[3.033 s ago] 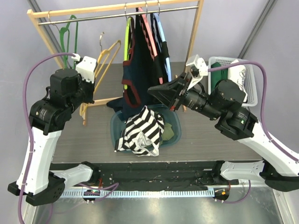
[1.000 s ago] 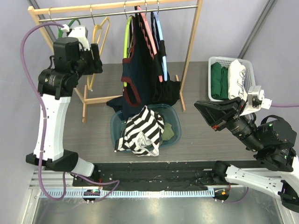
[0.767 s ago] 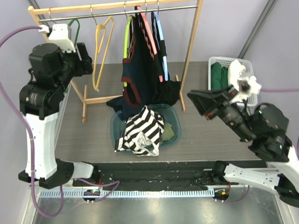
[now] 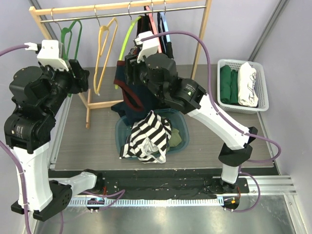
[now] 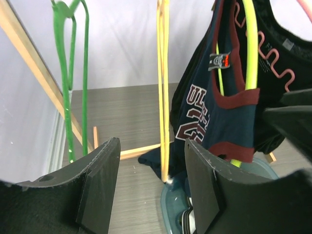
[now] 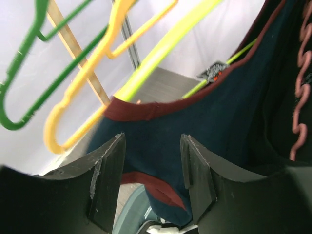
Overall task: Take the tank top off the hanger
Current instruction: Pick up the hanger from the clothesline.
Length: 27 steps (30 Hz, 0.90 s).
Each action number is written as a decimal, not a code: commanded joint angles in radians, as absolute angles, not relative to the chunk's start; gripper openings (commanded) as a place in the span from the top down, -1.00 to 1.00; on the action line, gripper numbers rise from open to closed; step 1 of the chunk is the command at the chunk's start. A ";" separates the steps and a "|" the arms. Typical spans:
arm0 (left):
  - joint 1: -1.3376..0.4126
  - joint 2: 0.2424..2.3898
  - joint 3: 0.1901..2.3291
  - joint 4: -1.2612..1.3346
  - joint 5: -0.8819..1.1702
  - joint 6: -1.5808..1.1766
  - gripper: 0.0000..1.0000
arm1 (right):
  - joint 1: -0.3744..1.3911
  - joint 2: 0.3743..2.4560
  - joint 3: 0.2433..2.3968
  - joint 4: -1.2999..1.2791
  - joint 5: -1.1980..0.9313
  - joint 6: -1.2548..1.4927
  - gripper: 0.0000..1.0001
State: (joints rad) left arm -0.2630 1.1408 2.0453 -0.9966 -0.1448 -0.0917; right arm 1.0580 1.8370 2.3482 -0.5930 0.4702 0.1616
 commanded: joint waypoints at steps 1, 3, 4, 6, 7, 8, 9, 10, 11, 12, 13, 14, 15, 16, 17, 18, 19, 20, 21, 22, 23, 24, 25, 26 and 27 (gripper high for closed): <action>-0.259 1.118 2.004 -0.960 -0.109 -0.074 -0.18 | 1.120 1.790 2.418 -0.549 0.601 0.121 -0.15; -0.259 1.117 1.991 -0.960 -0.106 -0.074 -0.17 | 1.134 1.772 2.415 -0.525 0.661 0.110 -0.16; -0.259 1.115 1.984 -0.962 -0.106 -0.074 -0.17 | 1.140 1.760 2.395 -0.509 0.667 0.109 -0.23; -0.259 1.115 1.977 -0.962 -0.104 -0.074 -0.17 | 1.143 1.735 2.362 -0.451 0.675 0.103 -0.26; -0.258 1.114 1.973 -0.962 -0.104 -0.075 -0.17 | 1.144 1.738 2.361 -0.440 0.681 0.098 -0.30; -0.259 1.114 1.973 -0.959 -0.104 -0.077 -0.17 | 1.144 1.750 2.374 -0.449 0.711 0.095 -0.33; -0.259 1.114 1.973 -0.959 -0.104 -0.077 -0.17 | 1.146 1.767 2.394 -0.462 0.724 0.088 -0.37; -0.258 1.114 1.976 -0.960 -0.104 -0.077 -0.17 | 1.146 1.804 2.442 -0.477 0.736 0.074 -0.41; -0.258 1.115 1.977 -0.962 -0.104 -0.077 -0.17 | 1.146 1.824 2.463 -0.503 0.742 0.068 -0.42; -0.259 1.115 1.980 -0.962 -0.104 -0.077 -0.17 | 1.144 1.838 2.479 -0.511 0.752 0.066 -0.43; -0.259 1.117 1.986 -0.960 -0.104 -0.077 -0.17 | 1.146 1.853 2.494 -0.514 0.759 0.057 -0.43; -0.258 1.117 1.990 -0.963 -0.104 -0.077 -0.17 | 1.144 1.856 2.494 -0.515 0.767 0.054 -0.43; -0.259 1.118 1.991 -0.965 -0.103 -0.077 -0.17 | 1.143 1.856 2.496 -0.517 0.775 0.051 -0.44; -0.258 1.118 1.994 -0.965 -0.103 -0.077 -0.17 | 1.143 1.856 2.488 -0.520 0.775 0.049 -0.44; -0.258 1.117 1.994 -0.963 -0.104 -0.077 -0.17 | 1.144 1.852 2.484 -0.523 0.775 0.058 -0.44; -0.259 1.117 1.996 -0.962 -0.104 -0.077 -0.17 | 1.135 1.848 2.479 -0.526 0.770 0.064 -0.45; -0.259 1.117 1.997 -0.962 -0.104 -0.077 -0.17 | 1.131 1.845 2.467 -0.528 0.759 0.072 -0.45; -0.258 1.115 1.997 -0.960 -0.104 -0.078 -0.17 | 1.128 1.841 2.464 -0.537 0.750 0.090 -0.45; -0.259 1.117 1.997 -0.962 -0.104 -0.080 -0.17 | 1.126 1.841 2.464 -0.538 0.743 0.095 -0.45; -0.259 1.115 1.997 -0.962 -0.103 -0.083 -0.17 | 1.126 1.842 2.465 -0.541 0.739 0.097 -0.45; -0.259 1.117 1.997 -0.960 -0.101 -0.083 -0.17 | 1.126 1.850 2.470 -0.549 0.736 0.104 -0.45; -0.258 1.117 1.996 -0.960 -0.101 -0.084 -0.17 | 1.126 1.856 2.483 -0.552 0.736 0.110 -0.45; -0.258 1.117 1.994 -0.959 -0.101 -0.086 -0.16 | 1.126 1.862 2.491 -0.554 0.727 0.113 -0.45; -0.258 1.117 1.994 -0.959 -0.101 -0.086 -0.16 | 1.126 1.874 2.499 -0.555 0.720 0.115 -0.45; -0.259 1.115 1.991 -0.959 -0.101 -0.086 -0.16 | 1.126 1.887 2.509 -0.560 0.712 0.121 -0.45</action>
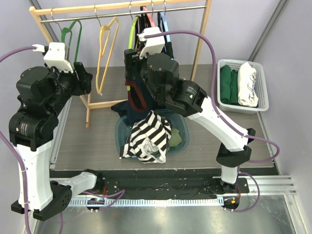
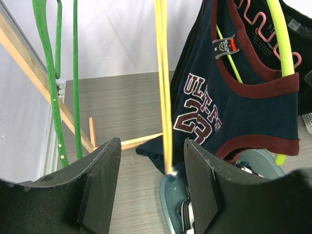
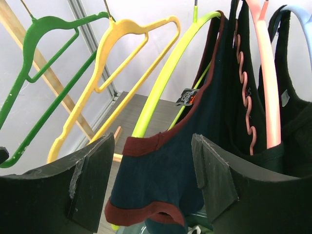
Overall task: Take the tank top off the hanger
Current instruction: Pick up the hanger from the clothesline.
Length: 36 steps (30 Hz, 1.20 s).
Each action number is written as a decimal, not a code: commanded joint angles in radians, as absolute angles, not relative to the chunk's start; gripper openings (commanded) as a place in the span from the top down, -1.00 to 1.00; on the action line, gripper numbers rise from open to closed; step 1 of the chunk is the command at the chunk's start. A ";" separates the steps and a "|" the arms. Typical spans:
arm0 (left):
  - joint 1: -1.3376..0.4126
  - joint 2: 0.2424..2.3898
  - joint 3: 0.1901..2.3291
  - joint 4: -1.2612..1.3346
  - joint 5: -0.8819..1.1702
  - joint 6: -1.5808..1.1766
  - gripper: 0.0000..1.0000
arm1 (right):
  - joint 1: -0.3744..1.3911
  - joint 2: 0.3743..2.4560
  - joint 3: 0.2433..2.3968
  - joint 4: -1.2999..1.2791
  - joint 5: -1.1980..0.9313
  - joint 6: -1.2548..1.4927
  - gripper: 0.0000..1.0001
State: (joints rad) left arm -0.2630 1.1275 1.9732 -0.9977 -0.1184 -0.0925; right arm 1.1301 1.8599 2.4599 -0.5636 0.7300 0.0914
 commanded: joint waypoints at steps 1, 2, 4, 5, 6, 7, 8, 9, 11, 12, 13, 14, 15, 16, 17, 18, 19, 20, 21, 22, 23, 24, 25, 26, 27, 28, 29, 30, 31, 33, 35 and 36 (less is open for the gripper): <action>-0.259 1.112 1.988 -0.957 -0.103 -0.081 -0.16 | 1.126 1.897 2.531 -0.564 0.707 0.123 -0.45; -0.258 1.111 1.987 -0.954 -0.104 -0.081 -0.16 | 1.126 1.907 2.543 -0.583 0.712 0.124 -0.45; -0.258 1.103 1.977 -0.953 -0.110 -0.075 -0.16 | 1.126 1.933 2.557 -0.606 0.716 0.127 -0.45; -0.259 1.100 1.974 -0.953 -0.113 -0.074 -0.16 | 1.126 1.936 2.553 -0.614 0.722 0.129 -0.46; -0.259 1.098 1.968 -0.953 -0.118 -0.072 -0.15 | 1.126 1.939 2.537 -0.617 0.732 0.130 -0.47; -0.259 1.094 1.965 -0.951 -0.120 -0.069 -0.15 | 1.126 1.940 2.528 -0.623 0.739 0.130 -0.47; -0.258 1.092 1.962 -0.951 -0.120 -0.068 -0.15 | 1.126 1.940 2.520 -0.624 0.750 0.127 -0.47; -0.258 1.092 1.960 -0.951 -0.121 -0.067 -0.15 | 1.126 1.934 2.510 -0.626 0.771 0.121 -0.47; -0.259 1.092 1.959 -0.950 -0.120 -0.067 -0.15 | 1.126 1.927 2.497 -0.626 0.790 0.112 -0.44; -0.259 1.092 1.957 -0.951 -0.120 -0.067 -0.15 | 1.126 1.921 2.482 -0.627 0.802 0.109 -0.41; -0.259 1.092 1.957 -0.951 -0.120 -0.069 -0.15 | 1.124 1.908 2.473 -0.624 0.807 0.104 -0.37; -0.259 1.094 1.957 -0.951 -0.120 -0.071 -0.15 | 1.123 1.901 2.464 -0.626 0.811 0.104 -0.24; -0.259 1.094 1.956 -0.950 -0.120 -0.071 -0.15 | 1.121 1.893 2.439 -0.624 0.816 0.104 -0.13; -0.259 1.095 1.956 -0.951 -0.120 -0.072 -0.15 | 1.120 1.873 2.427 -0.624 0.815 0.107 -0.01; -0.259 1.095 1.956 -0.950 -0.118 -0.072 -0.14 | 1.117 1.864 2.413 -0.624 0.816 0.110 0.23; -0.259 1.097 1.956 -0.950 -0.118 -0.074 -0.14 | 1.114 1.853 2.384 -0.624 0.815 0.112 0.37; -0.259 1.095 1.956 -0.950 -0.118 -0.074 -0.14 | 1.112 1.839 2.367 -0.624 0.815 0.115 0.49; -0.259 1.098 1.956 -0.950 -0.118 -0.074 -0.14 | 1.109 1.815 2.352 -0.624 0.816 0.118 0.66; -0.259 1.098 1.956 -0.950 -0.118 -0.074 -0.14 | 1.106 1.800 2.318 -0.623 0.816 0.121 0.71; -0.259 1.100 1.956 -0.950 -0.118 -0.074 -0.14 | 1.104 1.787 2.303 -0.617 0.810 0.121 0.74; -0.259 1.098 1.956 -0.951 -0.117 -0.075 -0.14 | 1.101 1.760 2.274 -0.614 0.805 0.123 0.77; -0.259 1.100 1.954 -0.951 -0.117 -0.075 -0.13 | 1.097 1.750 2.261 -0.608 0.804 0.118 0.79; -0.259 1.100 1.951 -0.951 -0.117 -0.077 -0.13 | 1.095 1.738 2.252 -0.601 0.801 0.111 0.86; -0.259 1.101 1.950 -0.951 -0.117 -0.077 -0.13 | 1.092 1.733 2.238 -0.600 0.798 0.107 0.90; -0.259 1.100 1.948 -0.950 -0.115 -0.077 -0.13 | 1.083 1.729 2.234 -0.592 0.790 0.106 0.93; -0.259 1.101 1.947 -0.950 -0.117 -0.077 -0.13 | 1.075 1.726 2.227 -0.588 0.758 0.106 0.98; -0.258 1.098 1.947 -0.950 -0.117 -0.075 -0.13 | 1.069 1.717 2.208 -0.568 0.738 0.103 0.98; -0.259 1.100 1.945 -0.950 -0.118 -0.075 -0.13 | 1.060 1.712 2.197 -0.549 0.729 0.098 0.98; -0.259 1.097 1.944 -0.950 -0.118 -0.075 -0.13 | 1.057 1.704 2.157 -0.529 0.709 0.086 0.98; -0.258 1.094 1.941 -0.951 -0.120 -0.074 -0.13 | 1.054 1.674 2.103 -0.430 0.704 0.045 0.98; -0.259 1.091 1.931 -0.948 -0.121 -0.072 -0.13 | 1.054 1.652 2.022 -0.305 0.710 0.006 0.98; -0.259 1.089 1.928 -0.948 -0.123 -0.071 -0.13 | 1.055 1.638 1.999 -0.261 0.712 -0.049 0.99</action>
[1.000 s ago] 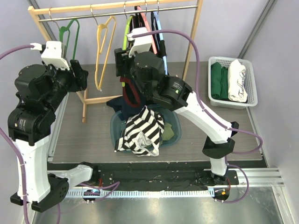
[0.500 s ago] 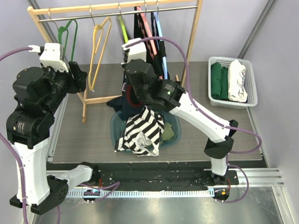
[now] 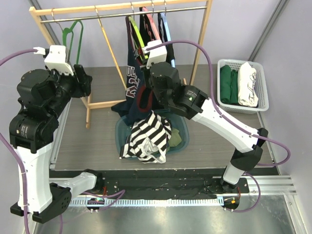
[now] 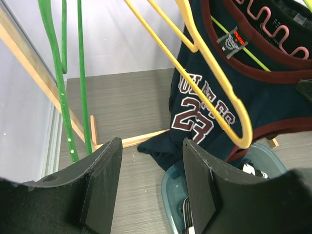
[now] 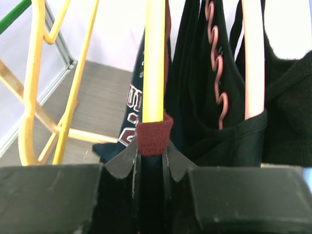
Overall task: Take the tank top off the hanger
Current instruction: Pick up the hanger from the clothesline.
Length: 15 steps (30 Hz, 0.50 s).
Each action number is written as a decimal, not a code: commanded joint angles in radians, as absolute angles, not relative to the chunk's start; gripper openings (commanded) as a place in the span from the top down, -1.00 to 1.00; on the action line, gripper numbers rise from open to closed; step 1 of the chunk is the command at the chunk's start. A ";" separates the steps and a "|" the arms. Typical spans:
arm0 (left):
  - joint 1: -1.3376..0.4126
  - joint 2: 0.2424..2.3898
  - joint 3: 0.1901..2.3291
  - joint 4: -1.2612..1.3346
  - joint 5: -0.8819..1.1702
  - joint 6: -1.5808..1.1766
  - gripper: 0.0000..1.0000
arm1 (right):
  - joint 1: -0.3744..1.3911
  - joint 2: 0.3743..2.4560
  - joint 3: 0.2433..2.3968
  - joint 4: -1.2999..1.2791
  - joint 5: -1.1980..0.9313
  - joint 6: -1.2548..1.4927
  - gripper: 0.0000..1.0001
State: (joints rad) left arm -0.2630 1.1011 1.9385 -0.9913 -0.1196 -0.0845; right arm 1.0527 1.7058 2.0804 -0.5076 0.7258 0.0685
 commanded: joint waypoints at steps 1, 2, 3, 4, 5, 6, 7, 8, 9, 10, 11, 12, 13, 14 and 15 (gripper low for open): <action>-0.259 1.089 1.925 -0.948 -0.124 -0.069 -0.13 | 1.054 1.632 1.958 -0.217 0.715 -0.084 0.98; -0.258 1.088 1.924 -0.948 -0.124 -0.071 -0.13 | 1.054 1.628 1.941 -0.128 0.721 -0.113 0.99; -0.259 1.088 1.922 -0.948 -0.123 -0.071 -0.12 | 1.052 1.617 1.922 -0.080 0.722 -0.168 0.99; -0.258 1.088 1.922 -0.948 -0.124 -0.072 -0.12 | 1.052 1.609 1.886 -0.031 0.721 -0.192 0.98; -0.259 1.086 1.921 -0.948 -0.124 -0.071 -0.13 | 1.051 1.603 1.870 0.063 0.715 -0.211 0.98; -0.258 1.086 1.921 -0.950 -0.126 -0.071 -0.13 | 1.048 1.594 1.862 0.092 0.712 -0.233 0.99; -0.259 1.083 1.916 -0.948 -0.126 -0.069 -0.12 | 1.046 1.591 1.858 0.113 0.703 -0.241 0.98; -0.259 1.080 1.913 -0.950 -0.127 -0.068 -0.13 | 1.042 1.585 1.852 0.162 0.695 -0.253 0.98; -0.258 1.077 1.905 -0.950 -0.129 -0.067 -0.12 | 1.045 1.577 1.842 0.188 0.686 -0.259 0.98; -0.259 1.074 1.902 -0.948 -0.135 -0.066 -0.13 | 1.043 1.556 1.816 0.216 0.677 -0.270 0.99; -0.259 1.072 1.899 -0.948 -0.138 -0.063 -0.13 | 1.043 1.545 1.806 0.266 0.673 -0.276 0.98; -0.259 1.069 1.893 -0.950 -0.143 -0.061 -0.12 | 1.043 1.537 1.792 0.288 0.661 -0.281 0.98; -0.258 1.069 1.891 -0.950 -0.146 -0.061 -0.13 | 1.043 1.520 1.777 0.305 0.658 -0.288 0.98; -0.259 1.068 1.890 -0.948 -0.146 -0.061 -0.12 | 1.042 1.517 1.775 0.323 0.658 -0.291 0.98; -0.259 1.069 1.887 -0.948 -0.146 -0.060 -0.13 | 1.042 1.513 1.770 0.334 0.652 -0.294 0.98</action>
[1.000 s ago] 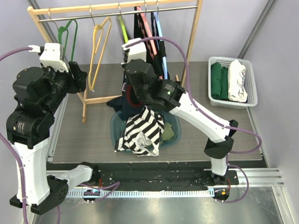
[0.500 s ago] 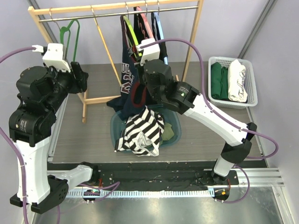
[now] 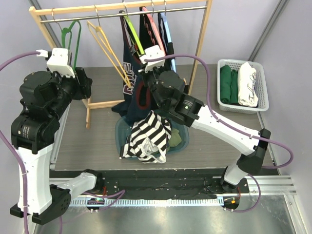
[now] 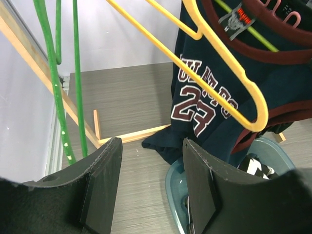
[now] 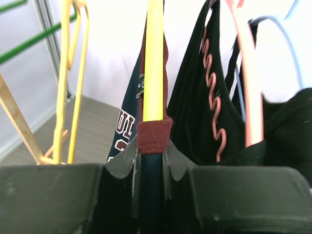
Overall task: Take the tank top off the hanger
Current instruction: Pick up the hanger from the clothesline.
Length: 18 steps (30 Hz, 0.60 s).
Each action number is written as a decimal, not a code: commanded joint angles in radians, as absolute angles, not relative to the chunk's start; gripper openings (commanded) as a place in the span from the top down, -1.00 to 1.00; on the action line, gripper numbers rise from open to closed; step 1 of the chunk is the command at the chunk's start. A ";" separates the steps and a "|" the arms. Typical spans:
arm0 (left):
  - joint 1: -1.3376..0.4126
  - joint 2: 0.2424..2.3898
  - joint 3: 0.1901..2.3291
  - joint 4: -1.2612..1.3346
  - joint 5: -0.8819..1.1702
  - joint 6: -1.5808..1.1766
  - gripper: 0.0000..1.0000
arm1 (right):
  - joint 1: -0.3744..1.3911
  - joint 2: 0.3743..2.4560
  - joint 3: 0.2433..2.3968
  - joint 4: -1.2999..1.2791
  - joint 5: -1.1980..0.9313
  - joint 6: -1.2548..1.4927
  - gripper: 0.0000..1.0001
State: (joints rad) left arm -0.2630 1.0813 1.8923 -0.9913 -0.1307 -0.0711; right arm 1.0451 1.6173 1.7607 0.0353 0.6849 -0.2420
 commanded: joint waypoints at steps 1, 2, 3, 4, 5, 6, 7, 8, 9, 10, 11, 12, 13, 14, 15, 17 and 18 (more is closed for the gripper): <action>-0.256 1.069 1.885 -0.950 -0.146 -0.061 -0.13 | 1.039 1.500 1.758 0.348 0.652 -0.298 0.98; -0.256 1.069 1.884 -0.950 -0.146 -0.061 -0.13 | 1.039 1.494 1.747 0.382 0.650 -0.299 0.98; -0.256 1.069 1.882 -0.950 -0.146 -0.061 -0.12 | 1.032 1.488 1.740 0.400 0.647 -0.299 0.99; -0.256 1.069 1.881 -0.950 -0.146 -0.061 -0.12 | 1.029 1.486 1.733 0.409 0.638 -0.296 0.98; -0.255 1.072 1.882 -0.948 -0.146 -0.061 -0.12 | 1.026 1.482 1.733 0.414 0.634 -0.287 0.98; -0.256 1.072 1.879 -0.950 -0.146 -0.063 -0.12 | 1.019 1.480 1.732 0.417 0.630 -0.281 0.99; -0.255 1.072 1.881 -0.948 -0.146 -0.063 -0.12 | 1.017 1.479 1.732 0.414 0.621 -0.276 0.98; -0.255 1.074 1.881 -0.948 -0.146 -0.063 -0.12 | 1.017 1.471 1.735 0.382 0.617 -0.261 0.98; -0.253 1.074 1.881 -0.948 -0.146 -0.063 -0.12 | 1.017 1.463 1.735 0.368 0.612 -0.250 0.99; -0.253 1.072 1.881 -0.948 -0.146 -0.063 -0.12 | 1.017 1.454 1.727 0.348 0.585 -0.235 0.99; -0.252 1.074 1.881 -0.950 -0.146 -0.063 -0.12 | 1.016 1.442 1.729 0.280 0.565 -0.215 0.98; -0.252 1.074 1.881 -0.950 -0.143 -0.063 -0.12 | 1.017 1.416 1.733 0.234 0.549 -0.174 0.98; -0.252 1.074 1.881 -0.950 -0.141 -0.064 -0.12 | 1.017 1.402 1.732 0.192 0.525 -0.152 0.98; -0.252 1.075 1.881 -0.948 -0.140 -0.064 -0.12 | 1.017 1.384 1.732 0.111 0.482 -0.126 0.98; -0.252 1.077 1.882 -0.950 -0.137 -0.064 -0.12 | 1.017 1.353 1.733 0.063 0.460 -0.080 0.98; -0.252 1.078 1.887 -0.950 -0.135 -0.067 -0.12 | 1.017 1.310 1.724 -0.058 0.404 -0.034 0.99; -0.252 1.081 1.893 -0.950 -0.133 -0.067 -0.12 | 1.017 1.292 1.707 -0.092 0.387 -0.016 0.98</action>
